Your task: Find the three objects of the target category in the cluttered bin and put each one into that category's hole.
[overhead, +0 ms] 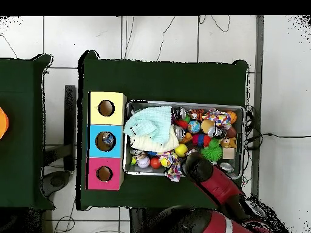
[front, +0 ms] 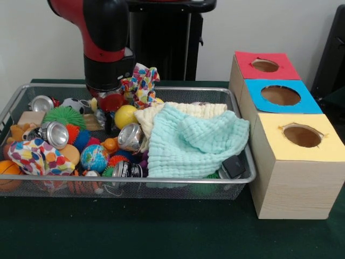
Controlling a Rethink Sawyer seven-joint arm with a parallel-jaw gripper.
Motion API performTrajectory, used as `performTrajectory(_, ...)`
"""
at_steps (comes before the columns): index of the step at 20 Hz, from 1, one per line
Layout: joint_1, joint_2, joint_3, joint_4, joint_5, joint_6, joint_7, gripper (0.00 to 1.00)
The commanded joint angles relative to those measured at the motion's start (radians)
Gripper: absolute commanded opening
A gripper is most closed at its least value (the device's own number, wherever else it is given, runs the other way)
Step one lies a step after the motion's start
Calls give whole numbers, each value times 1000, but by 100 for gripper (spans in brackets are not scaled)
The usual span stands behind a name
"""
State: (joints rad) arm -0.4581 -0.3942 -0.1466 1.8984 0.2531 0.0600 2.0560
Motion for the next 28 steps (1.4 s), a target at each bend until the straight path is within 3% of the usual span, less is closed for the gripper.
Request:
performTrajectory(1, 11, 50, 66, 64, 49, 14, 218, 100)
performTrajectory(4, 14, 54, 55, 47, 44, 21, 200, 100)
performTrajectory(5, 15, 57, 51, 43, 37, 9, 194, 0)
performTrajectory(12, 46, 64, 24, 30, 56, 2, 211, 0)
performTrajectory(22, 23, 64, 33, 13, 34, -7, 179, 0)
performTrajectory(24, 34, 38, 19, 12, 31, 9, 171, 0)
performTrajectory(28, 72, -85, -19, 18, 25, 139, 141, 0)
